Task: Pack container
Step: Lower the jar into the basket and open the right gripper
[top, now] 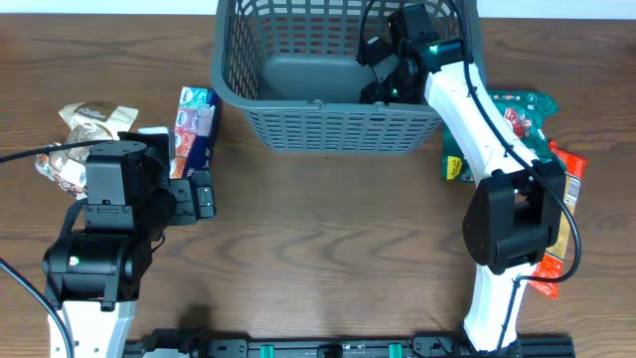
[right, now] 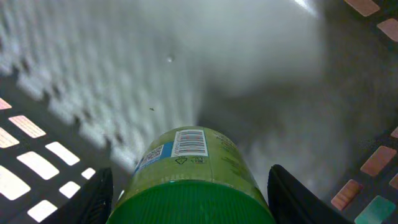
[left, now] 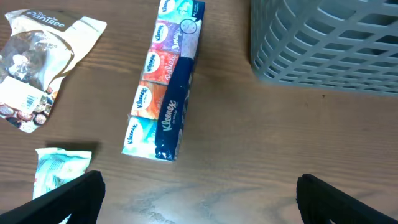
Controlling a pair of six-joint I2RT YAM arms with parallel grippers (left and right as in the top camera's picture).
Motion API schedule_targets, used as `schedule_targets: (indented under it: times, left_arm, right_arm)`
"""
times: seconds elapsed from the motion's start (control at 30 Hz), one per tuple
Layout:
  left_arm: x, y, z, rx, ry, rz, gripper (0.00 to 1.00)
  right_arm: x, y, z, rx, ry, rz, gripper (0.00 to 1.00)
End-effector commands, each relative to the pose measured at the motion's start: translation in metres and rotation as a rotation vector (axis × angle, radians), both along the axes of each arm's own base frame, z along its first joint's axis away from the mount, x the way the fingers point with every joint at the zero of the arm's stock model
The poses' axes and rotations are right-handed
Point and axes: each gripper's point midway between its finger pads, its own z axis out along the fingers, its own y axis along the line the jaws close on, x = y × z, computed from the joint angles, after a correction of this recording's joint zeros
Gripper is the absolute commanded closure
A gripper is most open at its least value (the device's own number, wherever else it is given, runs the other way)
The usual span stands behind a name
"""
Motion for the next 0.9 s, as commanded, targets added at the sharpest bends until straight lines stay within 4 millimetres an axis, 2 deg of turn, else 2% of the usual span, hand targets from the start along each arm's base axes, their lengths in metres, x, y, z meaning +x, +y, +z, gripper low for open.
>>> schedule_targets:
  times: [0.0, 0.2, 0.33, 0.6, 0.7, 0.8, 0.87]
  left_arm:
    - [0.001, 0.001, 0.005, 0.015, -0.011, -0.005, 0.01]
    - [0.001, 0.001, 0.005, 0.014, -0.011, -0.005, 0.01]
    - [0.001, 0.001, 0.005, 0.015, -0.011, -0.005, 0.02]
    - [0.001, 0.001, 0.005, 0.015, -0.011, -0.005, 0.01]
    - [0.001, 0.001, 0.005, 0.015, -0.011, -0.005, 0.01]
    - [0.001, 0.001, 0.005, 0.015, -0.011, -0.005, 0.01]
    - [0.001, 0.001, 0.005, 0.015, -0.011, -0.005, 0.01]
  right_arm:
    - [0.003, 0.0, 0.001, -0.006, -0.011, 0.012, 0.58]
    - [0.003, 0.0, 0.001, -0.005, -0.013, 0.013, 0.42]
    - [0.003, 0.0, 0.001, -0.005, -0.013, 0.013, 0.21]
    - [0.007, 0.001, 0.007, 0.002, -0.031, 0.007, 0.07]
    - [0.019, 0.005, 0.033, 0.025, -0.097, 0.001, 0.05]
    - [0.032, 0.018, 0.098, 0.141, -0.205, -0.003, 0.04]
    - [0.035, 0.027, 0.151, 0.241, -0.291, 0.031, 0.04]
